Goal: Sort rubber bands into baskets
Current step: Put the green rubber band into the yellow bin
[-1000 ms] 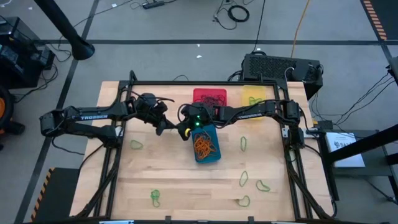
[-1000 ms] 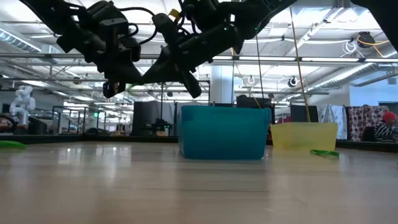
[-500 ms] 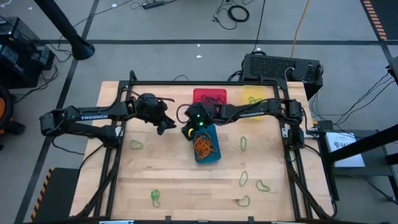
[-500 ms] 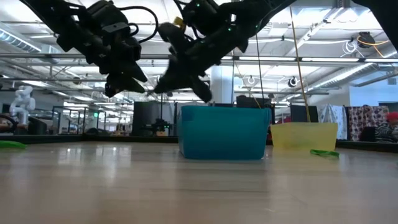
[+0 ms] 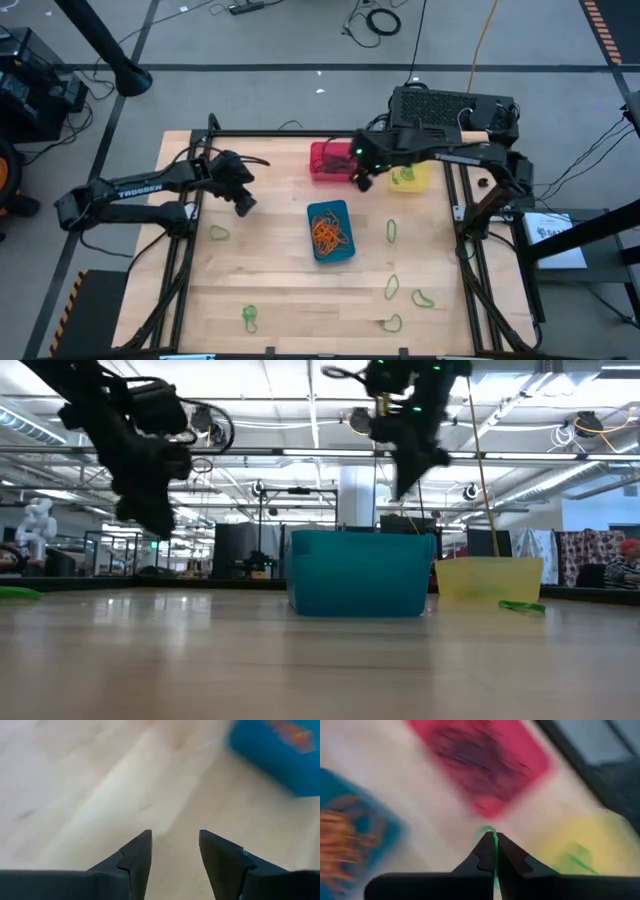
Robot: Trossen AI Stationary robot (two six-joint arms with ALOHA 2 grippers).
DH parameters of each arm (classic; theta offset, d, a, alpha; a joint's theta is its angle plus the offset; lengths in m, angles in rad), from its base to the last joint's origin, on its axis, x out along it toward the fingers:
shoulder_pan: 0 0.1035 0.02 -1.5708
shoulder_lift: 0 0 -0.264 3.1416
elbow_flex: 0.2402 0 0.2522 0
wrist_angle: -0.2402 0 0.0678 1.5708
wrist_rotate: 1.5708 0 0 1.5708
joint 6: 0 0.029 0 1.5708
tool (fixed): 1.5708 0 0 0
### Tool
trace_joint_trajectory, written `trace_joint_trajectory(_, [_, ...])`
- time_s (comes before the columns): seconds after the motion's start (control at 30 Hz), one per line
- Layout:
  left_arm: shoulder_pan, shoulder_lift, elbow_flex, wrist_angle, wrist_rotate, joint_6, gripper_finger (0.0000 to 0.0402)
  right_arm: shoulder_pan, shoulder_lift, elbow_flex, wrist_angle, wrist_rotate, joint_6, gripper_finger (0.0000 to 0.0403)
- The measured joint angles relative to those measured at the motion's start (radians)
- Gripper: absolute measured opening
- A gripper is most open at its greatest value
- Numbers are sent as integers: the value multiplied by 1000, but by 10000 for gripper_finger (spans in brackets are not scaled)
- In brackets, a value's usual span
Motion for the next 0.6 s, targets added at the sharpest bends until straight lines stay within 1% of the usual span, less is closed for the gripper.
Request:
trace_joint_trajectory(0.07, [8, -9, 0, -65, -77, 8, 171, -28, -25, 0, -101, 78, 5, 0])
trace_joint_trajectory(0.1, [9, -10, -1, -70, -105, -1, 171, -43, -34, 0, -156, 117, 11, 0])
trace_joint_trajectory(0.13, [10, -13, -1, -56, -115, -1, 171, -59, -40, 0, -208, 155, 17, 0])
trace_joint_trajectory(0.2, [9, -17, -1, -46, -117, 0, 171, -95, -41, -1, -283, 193, 28, 0])
trace_joint_trajectory(0.33, [8, -16, -1, -45, -116, 0, 171, -163, -41, -56, -308, 196, 22, 0])
trace_joint_trajectory(0.5, [8, -16, -1, -47, -116, 0, 171, -238, -39, -184, -292, 192, 11, 0])
trace_joint_trajectory(0.53, [8, -16, -1, -48, -116, 0, 171, -249, -39, -206, -280, 181, 18, 0])
trace_joint_trajectory(0.6, [8, -16, -1, -48, -116, -1, 170, -262, -39, -247, -253, 123, 29, 0])
